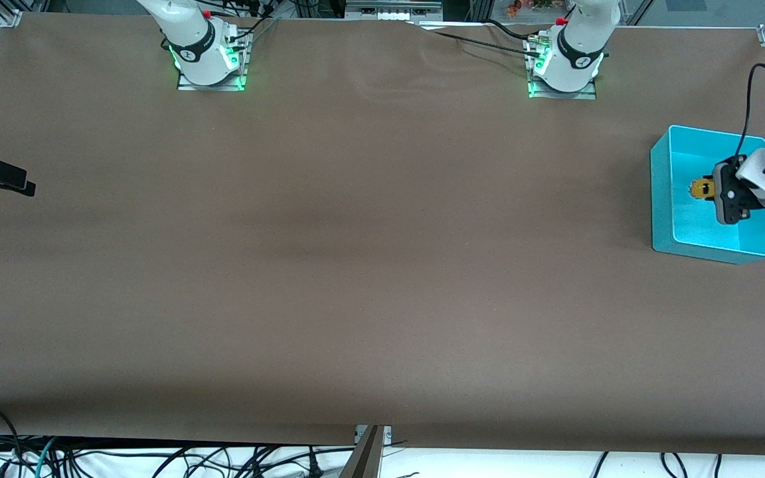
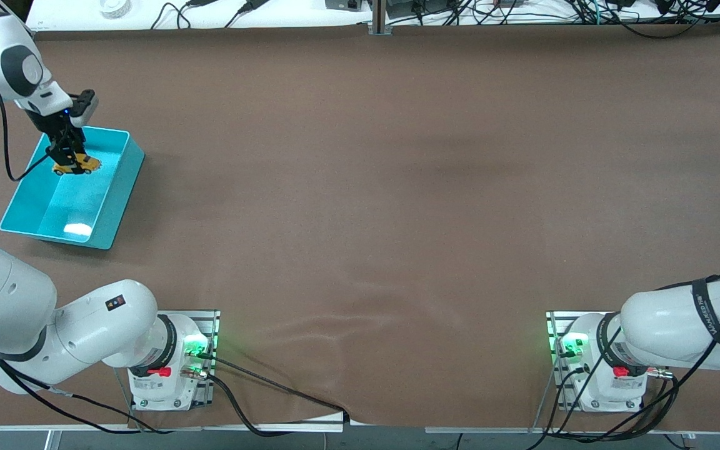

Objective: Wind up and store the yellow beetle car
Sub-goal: 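Lift the car with the left gripper and lower it into the tray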

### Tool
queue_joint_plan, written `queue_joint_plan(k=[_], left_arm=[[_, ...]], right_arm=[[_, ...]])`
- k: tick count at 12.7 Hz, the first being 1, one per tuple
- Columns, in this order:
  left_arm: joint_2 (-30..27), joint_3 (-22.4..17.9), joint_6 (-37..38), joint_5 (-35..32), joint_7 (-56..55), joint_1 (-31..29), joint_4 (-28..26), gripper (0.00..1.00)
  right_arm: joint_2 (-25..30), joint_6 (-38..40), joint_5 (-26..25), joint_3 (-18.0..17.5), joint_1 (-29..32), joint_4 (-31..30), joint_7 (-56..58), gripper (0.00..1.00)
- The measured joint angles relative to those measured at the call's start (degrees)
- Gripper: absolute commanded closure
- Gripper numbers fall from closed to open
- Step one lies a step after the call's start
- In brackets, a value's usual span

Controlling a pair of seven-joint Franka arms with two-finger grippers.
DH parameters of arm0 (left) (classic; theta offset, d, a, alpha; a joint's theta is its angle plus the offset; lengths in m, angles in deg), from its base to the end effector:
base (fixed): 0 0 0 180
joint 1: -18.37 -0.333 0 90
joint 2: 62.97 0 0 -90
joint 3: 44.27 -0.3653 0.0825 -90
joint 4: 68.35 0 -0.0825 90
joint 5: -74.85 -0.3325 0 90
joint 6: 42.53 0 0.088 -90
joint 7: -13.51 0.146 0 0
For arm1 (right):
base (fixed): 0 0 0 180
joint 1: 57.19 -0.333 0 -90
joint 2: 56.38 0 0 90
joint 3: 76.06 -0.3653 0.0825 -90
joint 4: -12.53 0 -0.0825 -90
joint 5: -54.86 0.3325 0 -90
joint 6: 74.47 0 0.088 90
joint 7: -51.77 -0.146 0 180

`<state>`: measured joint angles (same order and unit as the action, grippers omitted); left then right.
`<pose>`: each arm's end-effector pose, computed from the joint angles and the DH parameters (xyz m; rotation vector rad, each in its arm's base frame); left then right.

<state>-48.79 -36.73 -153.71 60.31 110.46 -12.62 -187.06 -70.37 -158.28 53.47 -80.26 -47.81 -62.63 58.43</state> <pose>0.4467 0.2246 0.3355 2.1727 -1.8713 -0.5014 0.5702 -0.0615 0.6017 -3.1349 -0.0360 0.1455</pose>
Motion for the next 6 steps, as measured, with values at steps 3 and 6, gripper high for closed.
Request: queue_joint_plan(k=[3,6], left_arm=[[-5.7,-0.1,-12.2,-2.1,4.0,-2.8,-12.4,1.00],[-6.4,-0.2,-17.6,-5.3,9.5,-8.3,-17.4,1.00]], right_arm=[[0.0,0.0,0.0,0.0,0.0,0.0,0.0,0.00],[0.0,0.0,0.0,0.0,0.0,0.0,0.0,0.00]])
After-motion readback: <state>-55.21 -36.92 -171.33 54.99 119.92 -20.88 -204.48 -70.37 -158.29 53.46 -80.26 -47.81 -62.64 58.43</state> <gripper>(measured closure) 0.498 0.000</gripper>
